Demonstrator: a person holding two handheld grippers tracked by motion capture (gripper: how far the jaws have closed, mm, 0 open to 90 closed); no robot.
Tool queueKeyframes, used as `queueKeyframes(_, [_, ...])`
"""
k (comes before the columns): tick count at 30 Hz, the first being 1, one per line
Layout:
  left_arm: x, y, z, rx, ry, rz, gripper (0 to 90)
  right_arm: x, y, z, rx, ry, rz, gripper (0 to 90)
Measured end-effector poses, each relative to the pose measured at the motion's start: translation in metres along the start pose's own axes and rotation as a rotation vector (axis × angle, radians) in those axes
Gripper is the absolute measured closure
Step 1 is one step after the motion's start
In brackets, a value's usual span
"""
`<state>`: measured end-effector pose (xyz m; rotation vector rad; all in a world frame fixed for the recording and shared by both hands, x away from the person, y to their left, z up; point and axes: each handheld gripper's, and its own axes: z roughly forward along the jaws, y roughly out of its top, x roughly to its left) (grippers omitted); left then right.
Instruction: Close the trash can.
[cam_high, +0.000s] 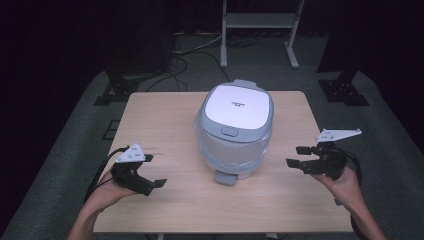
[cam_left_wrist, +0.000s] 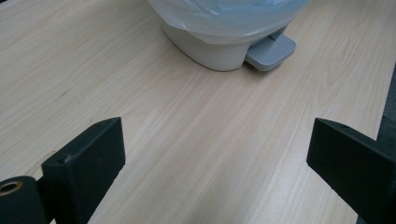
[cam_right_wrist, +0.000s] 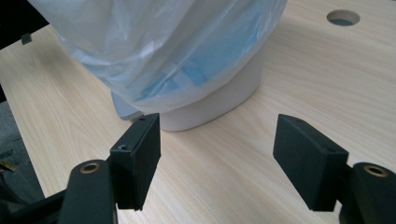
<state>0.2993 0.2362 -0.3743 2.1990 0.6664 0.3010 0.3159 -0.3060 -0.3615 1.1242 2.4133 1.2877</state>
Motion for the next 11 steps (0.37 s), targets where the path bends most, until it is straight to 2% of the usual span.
queueKeyframes(11, [-0.002, -0.004, 0.002, -0.007, -0.005, 0.001, 3.4, 0.001, -0.012, 0.003, 0.018, 0.0, 0.005, 30.6])
